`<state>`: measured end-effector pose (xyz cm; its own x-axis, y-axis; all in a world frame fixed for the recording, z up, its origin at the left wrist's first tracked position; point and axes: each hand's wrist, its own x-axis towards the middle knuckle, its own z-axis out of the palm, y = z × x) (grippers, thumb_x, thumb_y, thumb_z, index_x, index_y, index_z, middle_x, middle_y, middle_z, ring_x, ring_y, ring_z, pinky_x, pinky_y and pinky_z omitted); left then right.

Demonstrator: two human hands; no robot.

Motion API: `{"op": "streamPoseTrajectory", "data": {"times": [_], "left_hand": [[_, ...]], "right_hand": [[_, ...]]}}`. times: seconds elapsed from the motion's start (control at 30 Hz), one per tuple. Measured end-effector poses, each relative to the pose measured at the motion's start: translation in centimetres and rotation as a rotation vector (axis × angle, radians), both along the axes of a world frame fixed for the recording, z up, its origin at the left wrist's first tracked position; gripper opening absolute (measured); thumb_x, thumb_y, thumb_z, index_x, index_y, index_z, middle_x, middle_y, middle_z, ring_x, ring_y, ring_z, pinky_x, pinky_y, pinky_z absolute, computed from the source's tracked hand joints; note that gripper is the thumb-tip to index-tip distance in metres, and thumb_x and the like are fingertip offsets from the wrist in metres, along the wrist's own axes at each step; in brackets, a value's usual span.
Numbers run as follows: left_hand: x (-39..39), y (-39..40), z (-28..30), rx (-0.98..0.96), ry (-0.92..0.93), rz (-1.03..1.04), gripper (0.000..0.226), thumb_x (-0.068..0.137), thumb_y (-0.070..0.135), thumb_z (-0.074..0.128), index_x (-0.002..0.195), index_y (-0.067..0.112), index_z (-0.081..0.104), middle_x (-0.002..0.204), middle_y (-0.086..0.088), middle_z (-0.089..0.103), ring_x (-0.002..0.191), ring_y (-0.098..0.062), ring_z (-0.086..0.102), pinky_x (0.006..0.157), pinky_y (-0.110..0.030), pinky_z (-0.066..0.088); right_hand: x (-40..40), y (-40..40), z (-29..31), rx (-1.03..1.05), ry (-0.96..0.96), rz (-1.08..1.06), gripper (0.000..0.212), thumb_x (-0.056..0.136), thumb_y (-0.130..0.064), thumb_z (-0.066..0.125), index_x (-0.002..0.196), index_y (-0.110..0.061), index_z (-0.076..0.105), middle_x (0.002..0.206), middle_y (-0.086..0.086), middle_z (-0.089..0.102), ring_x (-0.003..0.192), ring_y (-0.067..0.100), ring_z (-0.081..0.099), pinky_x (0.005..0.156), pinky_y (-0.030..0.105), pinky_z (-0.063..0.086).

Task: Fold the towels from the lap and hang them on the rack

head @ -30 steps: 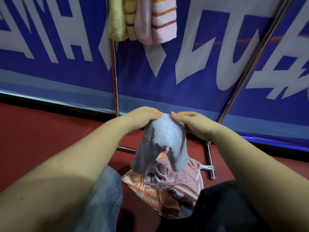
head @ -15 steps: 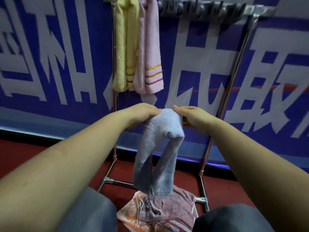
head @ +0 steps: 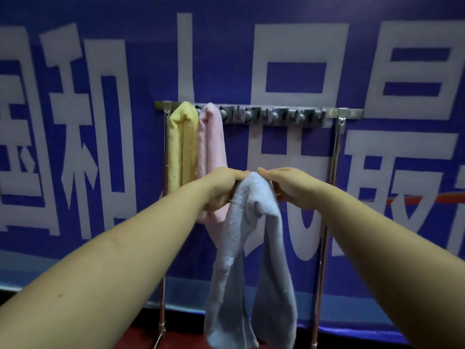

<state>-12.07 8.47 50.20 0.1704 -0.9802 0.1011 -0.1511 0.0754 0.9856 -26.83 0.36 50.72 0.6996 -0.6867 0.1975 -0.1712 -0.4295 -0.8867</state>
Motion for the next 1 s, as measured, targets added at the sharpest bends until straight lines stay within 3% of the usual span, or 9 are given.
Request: {"op": "streamPoseTrajectory", "data": {"times": [0.13,0.27,0.4,0.47,0.53,0.63,0.77,0.87,1.0], "left_hand": [[-0.3,-3.6,4.0,-0.098,0.018,0.038,0.026,0.096,0.017,0.043,0.1,0.001,0.064,0.088,-0.008,0.065,0.08,-0.018,0.06,0.069,-0.025,0.051],[0.6,-7.3,7.6,-0.139,-0.016,0.069,0.023,0.094,0.016,0.047,0.08,0.008,0.064,0.073,-0.003,0.065,0.071,-0.014,0.059,0.061,-0.024,0.049],[3.1,-10.6,11.4,-0.153,-0.138,0.156,0.017,0.088,0.017,0.052,0.082,0.008,0.066,0.078,-0.005,0.066,0.075,-0.019,0.06,0.068,-0.027,0.049],[4.4,-11.4,13.1,-0.176,-0.256,0.219,0.016,0.086,0.018,0.052,0.077,0.011,0.064,0.072,-0.005,0.062,0.068,-0.02,0.056,0.062,-0.027,0.046],[5.8,-12.1,14.8,-0.204,-0.367,0.263,0.023,0.089,0.021,0.05,0.069,0.015,0.059,0.063,0.0,0.056,0.06,-0.016,0.05,0.057,-0.025,0.039],[7.7,-13.3,17.0,-0.214,-0.564,0.318,0.034,0.092,0.031,0.047,0.062,0.015,0.052,0.06,0.001,0.05,0.061,-0.017,0.045,0.065,-0.028,0.039],[9.5,-14.9,18.3,-0.231,-0.831,0.394,0.039,0.097,0.039,0.04,0.09,0.007,0.061,0.079,-0.006,0.054,0.078,-0.022,0.049,0.081,-0.038,0.044],[10.7,-15.9,18.5,-0.21,-0.901,0.422,0.04,0.095,0.044,0.042,0.095,0.01,0.063,0.09,-0.005,0.062,0.085,-0.023,0.057,0.082,-0.035,0.046],[11.8,-17.8,18.0,-0.178,-0.939,0.471,0.037,0.088,0.048,0.052,0.079,0.014,0.063,0.078,-0.002,0.062,0.072,-0.018,0.056,0.068,-0.03,0.045]], "right_hand": [[0.3,-2.6,4.9,-0.027,-0.053,-0.074,0.034,0.092,-0.036,0.055,0.094,-0.005,0.068,0.086,0.008,0.07,0.081,0.023,0.064,0.081,0.036,0.052],[1.2,-5.2,9.0,-0.108,-0.003,-0.163,0.036,0.093,-0.037,0.054,0.097,-0.003,0.066,0.085,0.01,0.063,0.077,0.023,0.058,0.075,0.034,0.052],[3.1,-7.7,12.2,-0.19,0.035,-0.23,0.032,0.094,-0.037,0.052,0.091,-0.007,0.063,0.077,0.007,0.06,0.066,0.019,0.056,0.057,0.027,0.049],[4.4,-8.9,13.9,-0.25,0.045,-0.245,0.032,0.095,-0.036,0.051,0.089,-0.007,0.062,0.072,0.005,0.057,0.061,0.017,0.053,0.054,0.025,0.045],[5.9,-10.0,15.6,-0.307,0.056,-0.251,0.035,0.095,-0.038,0.049,0.09,-0.007,0.062,0.072,0.006,0.057,0.062,0.019,0.053,0.058,0.026,0.045],[8.1,-11.3,17.6,-0.511,0.172,-0.298,0.041,0.097,-0.041,0.042,0.096,-0.006,0.064,0.079,0.01,0.061,0.067,0.022,0.054,0.065,0.029,0.044],[10.5,-13.0,18.9,-0.691,0.257,-0.363,0.049,0.096,-0.048,0.04,0.112,-0.009,0.065,0.104,0.007,0.063,0.09,0.021,0.054,0.08,0.029,0.036],[11.9,-14.8,18.8,-0.722,0.313,-0.395,0.054,0.095,-0.052,0.039,0.121,-0.01,0.061,0.117,0.008,0.063,0.094,0.021,0.052,0.082,0.029,0.035],[13.1,-16.8,18.1,-0.707,0.379,-0.443,0.056,0.089,-0.059,0.044,0.105,-0.01,0.065,0.094,0.007,0.065,0.077,0.023,0.057,0.066,0.032,0.042]]}}
